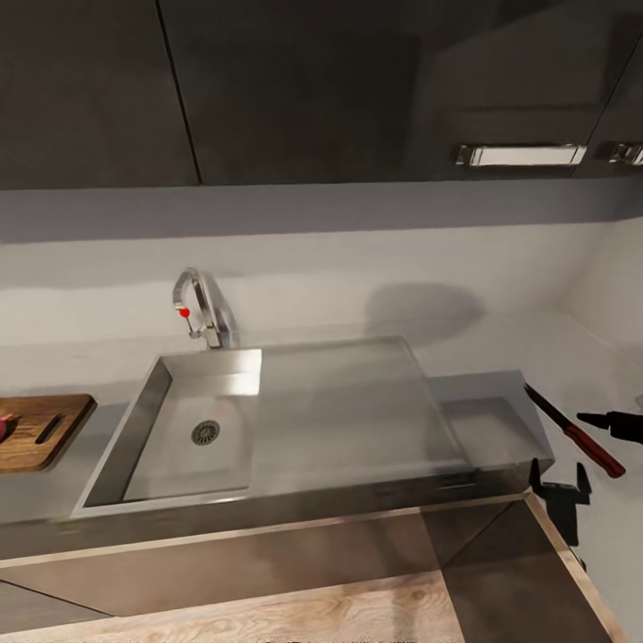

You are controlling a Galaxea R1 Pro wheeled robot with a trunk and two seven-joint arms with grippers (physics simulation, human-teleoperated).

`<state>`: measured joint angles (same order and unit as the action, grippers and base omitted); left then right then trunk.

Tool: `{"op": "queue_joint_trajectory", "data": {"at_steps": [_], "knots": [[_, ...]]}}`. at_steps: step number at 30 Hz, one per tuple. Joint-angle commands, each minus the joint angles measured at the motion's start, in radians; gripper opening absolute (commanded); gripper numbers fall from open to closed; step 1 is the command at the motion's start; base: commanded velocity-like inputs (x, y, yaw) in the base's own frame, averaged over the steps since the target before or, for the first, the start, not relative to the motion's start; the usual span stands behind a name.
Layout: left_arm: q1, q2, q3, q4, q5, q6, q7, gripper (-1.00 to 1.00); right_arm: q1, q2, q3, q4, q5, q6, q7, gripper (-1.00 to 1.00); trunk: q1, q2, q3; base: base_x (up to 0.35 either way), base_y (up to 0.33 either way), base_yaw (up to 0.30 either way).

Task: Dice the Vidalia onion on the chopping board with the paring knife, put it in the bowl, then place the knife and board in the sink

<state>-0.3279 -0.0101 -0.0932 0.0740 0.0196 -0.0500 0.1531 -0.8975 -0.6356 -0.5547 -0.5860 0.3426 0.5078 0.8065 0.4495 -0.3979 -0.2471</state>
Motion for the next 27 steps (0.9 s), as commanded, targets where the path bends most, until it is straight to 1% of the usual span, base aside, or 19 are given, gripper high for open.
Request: {"op": "queue_joint_trajectory", "data": {"at_steps": [1,9,15,27], "knots": [[-0.002,-0.001,-0.008,0.004,0.002,-0.005,0.003,1.00,-0.001,0.001,-0.006,0.004,0.009,0.004,0.008,1.00,0.001,-0.002,-0.003,0.000,0.000,0.000],[-0.002,-0.001,-0.008,0.004,0.002,-0.005,0.003,1.00,-0.001,0.001,-0.007,0.018,0.009,0.002,-0.015,1.00,0.001,-0.002,-0.014,0.000,0.000,0.000],[-0.002,-0.001,-0.008,0.004,0.002,-0.004,0.003,1.00,-0.001,0.001,-0.007,0.031,0.009,-0.035,-0.027,1.00,0.001,-0.002,-0.022,0.000,0.000,0.000],[-0.002,-0.001,-0.008,0.004,0.002,-0.004,0.003,1.00,-0.001,0.000,-0.012,0.038,0.009,-0.038,-0.033,1.00,0.001,-0.002,-0.037,0.000,0.000,0.000]]}}
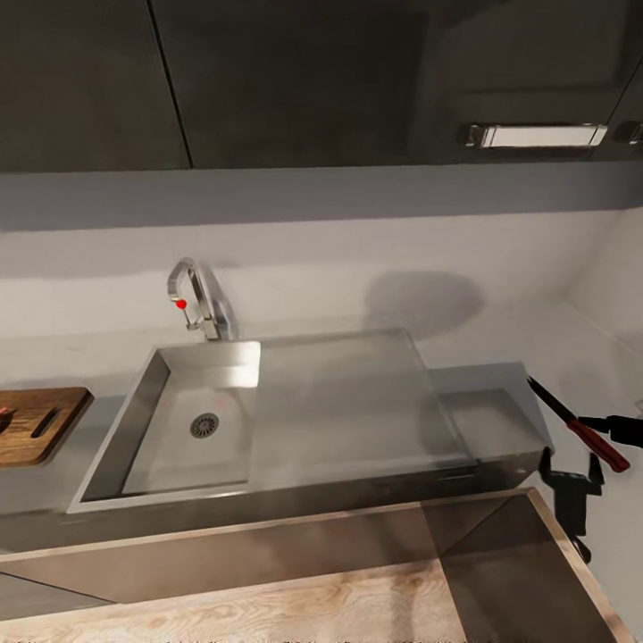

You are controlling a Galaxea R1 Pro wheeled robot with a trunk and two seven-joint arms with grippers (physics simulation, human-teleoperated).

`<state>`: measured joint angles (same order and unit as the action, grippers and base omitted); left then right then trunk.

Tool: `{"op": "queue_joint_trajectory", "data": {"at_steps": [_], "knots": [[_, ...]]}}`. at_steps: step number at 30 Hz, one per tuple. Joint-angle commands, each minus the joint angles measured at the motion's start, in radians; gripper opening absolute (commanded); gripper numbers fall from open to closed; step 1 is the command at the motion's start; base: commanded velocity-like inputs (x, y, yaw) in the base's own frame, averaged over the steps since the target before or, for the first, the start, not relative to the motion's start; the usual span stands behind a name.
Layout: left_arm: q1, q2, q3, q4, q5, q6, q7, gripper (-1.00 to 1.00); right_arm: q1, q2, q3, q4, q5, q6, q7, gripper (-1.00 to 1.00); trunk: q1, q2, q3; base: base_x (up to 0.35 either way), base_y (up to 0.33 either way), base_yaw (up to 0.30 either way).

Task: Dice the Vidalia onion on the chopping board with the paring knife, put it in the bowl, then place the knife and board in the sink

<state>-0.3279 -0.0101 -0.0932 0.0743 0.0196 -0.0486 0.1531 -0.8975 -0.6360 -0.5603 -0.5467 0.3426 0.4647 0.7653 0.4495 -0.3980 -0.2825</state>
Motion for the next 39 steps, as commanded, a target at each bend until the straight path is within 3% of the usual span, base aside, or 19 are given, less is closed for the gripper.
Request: {"op": "queue_joint_trajectory", "data": {"at_steps": [1,39], "knots": [[-0.002,-0.001,-0.008,0.004,0.002,-0.005,0.003,1.00,-0.001,0.000,-0.007,-0.001,0.009,0.005,0.008,1.00,0.001,-0.002,-0.003,0.000,0.000,0.000],[-0.002,-0.002,-0.008,0.004,0.002,-0.005,0.003,1.00,-0.001,-0.001,-0.007,-0.001,0.009,0.005,0.008,1.00,0.001,-0.002,-0.048,0.000,0.000,0.000]]}}
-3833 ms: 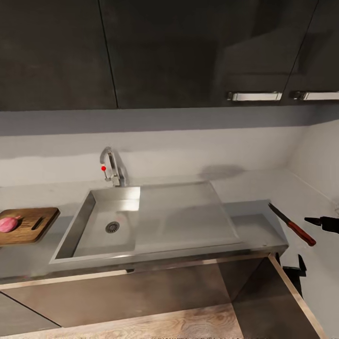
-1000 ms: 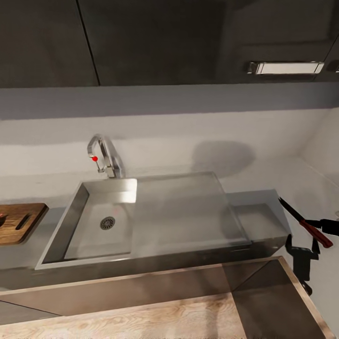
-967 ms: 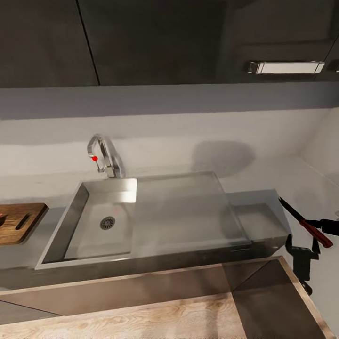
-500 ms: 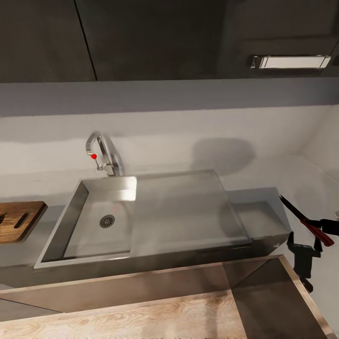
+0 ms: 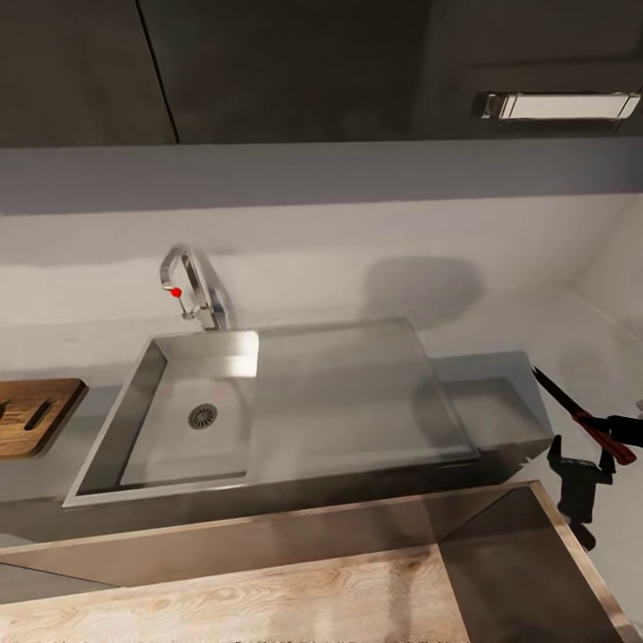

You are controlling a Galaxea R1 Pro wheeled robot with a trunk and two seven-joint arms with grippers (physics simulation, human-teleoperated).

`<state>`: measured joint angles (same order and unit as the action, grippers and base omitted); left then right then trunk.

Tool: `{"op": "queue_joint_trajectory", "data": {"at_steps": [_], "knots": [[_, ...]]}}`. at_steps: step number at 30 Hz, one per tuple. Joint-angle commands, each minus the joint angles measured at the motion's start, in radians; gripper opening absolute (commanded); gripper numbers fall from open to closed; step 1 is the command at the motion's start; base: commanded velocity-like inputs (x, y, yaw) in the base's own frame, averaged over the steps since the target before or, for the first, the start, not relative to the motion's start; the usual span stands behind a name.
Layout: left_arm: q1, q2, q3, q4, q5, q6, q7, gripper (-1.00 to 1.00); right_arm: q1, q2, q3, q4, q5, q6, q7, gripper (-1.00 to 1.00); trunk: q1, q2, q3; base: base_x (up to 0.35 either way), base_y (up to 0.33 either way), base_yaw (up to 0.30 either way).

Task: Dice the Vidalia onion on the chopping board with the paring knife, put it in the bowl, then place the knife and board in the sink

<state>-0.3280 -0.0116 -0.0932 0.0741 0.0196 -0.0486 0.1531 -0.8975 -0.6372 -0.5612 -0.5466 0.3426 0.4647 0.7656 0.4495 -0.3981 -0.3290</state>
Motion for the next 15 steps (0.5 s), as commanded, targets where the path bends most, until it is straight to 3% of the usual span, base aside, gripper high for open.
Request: {"op": "queue_joint_trajectory", "data": {"at_steps": [1,15], "knots": [[-0.002,-0.001,-0.008,0.004,0.002,-0.005,0.003,1.00,-0.001,0.001,-0.006,-0.001,0.009,0.005,0.008,1.00,0.001,-0.002,-0.003,0.000,0.000,0.000],[-0.002,-0.003,-0.008,0.004,0.002,-0.005,0.004,1.00,-0.001,0.001,-0.007,-0.001,0.009,0.005,0.009,1.00,0.001,-0.002,-0.019,0.000,0.000,0.000]]}}
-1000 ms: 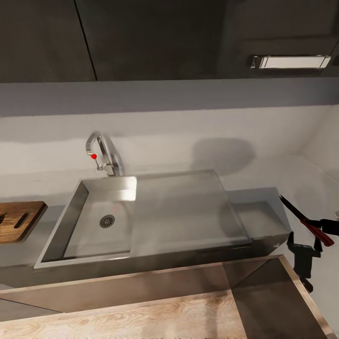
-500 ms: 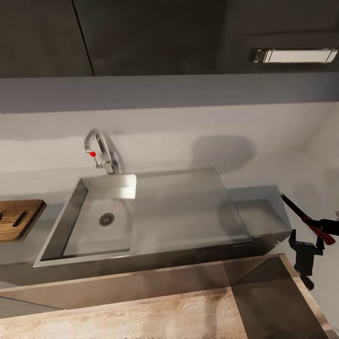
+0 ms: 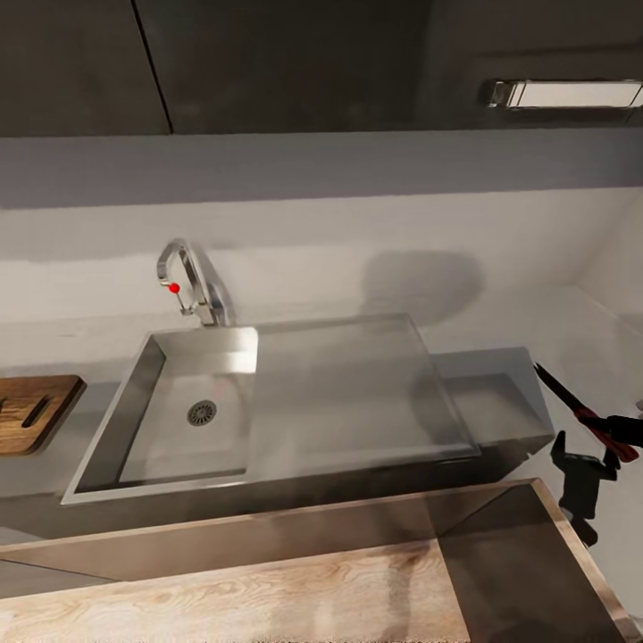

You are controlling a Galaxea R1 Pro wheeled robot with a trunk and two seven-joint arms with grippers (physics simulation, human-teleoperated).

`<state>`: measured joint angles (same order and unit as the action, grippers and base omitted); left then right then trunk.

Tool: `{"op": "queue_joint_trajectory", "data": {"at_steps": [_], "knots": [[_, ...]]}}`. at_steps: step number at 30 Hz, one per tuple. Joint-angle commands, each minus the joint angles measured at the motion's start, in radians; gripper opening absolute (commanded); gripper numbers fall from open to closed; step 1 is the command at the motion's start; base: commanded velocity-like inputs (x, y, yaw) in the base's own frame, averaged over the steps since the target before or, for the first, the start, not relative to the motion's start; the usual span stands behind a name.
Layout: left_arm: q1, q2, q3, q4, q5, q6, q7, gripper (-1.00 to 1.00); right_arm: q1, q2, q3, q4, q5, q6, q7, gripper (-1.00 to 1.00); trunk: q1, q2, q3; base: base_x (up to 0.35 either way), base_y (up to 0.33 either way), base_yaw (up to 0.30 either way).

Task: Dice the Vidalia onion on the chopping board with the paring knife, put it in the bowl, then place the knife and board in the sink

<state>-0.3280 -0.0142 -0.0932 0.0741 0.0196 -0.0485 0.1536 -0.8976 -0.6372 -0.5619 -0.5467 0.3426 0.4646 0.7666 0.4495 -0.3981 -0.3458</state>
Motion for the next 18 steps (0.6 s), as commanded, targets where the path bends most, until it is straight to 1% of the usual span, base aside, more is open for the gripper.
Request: {"op": "queue_joint_trajectory", "data": {"at_steps": [1,18], "knots": [[-0.002,-0.001,-0.008,0.004,0.002,-0.005,0.003,1.00,-0.001,0.001,-0.006,-0.001,0.009,0.005,0.008,1.00,0.001,-0.002,-0.003,0.000,0.000,0.000],[-0.002,-0.001,-0.008,0.004,0.002,-0.004,0.003,1.00,-0.001,0.000,-0.006,-0.001,0.009,0.005,0.008,1.00,0.001,-0.002,-0.022,0.000,0.000,0.000]]}}
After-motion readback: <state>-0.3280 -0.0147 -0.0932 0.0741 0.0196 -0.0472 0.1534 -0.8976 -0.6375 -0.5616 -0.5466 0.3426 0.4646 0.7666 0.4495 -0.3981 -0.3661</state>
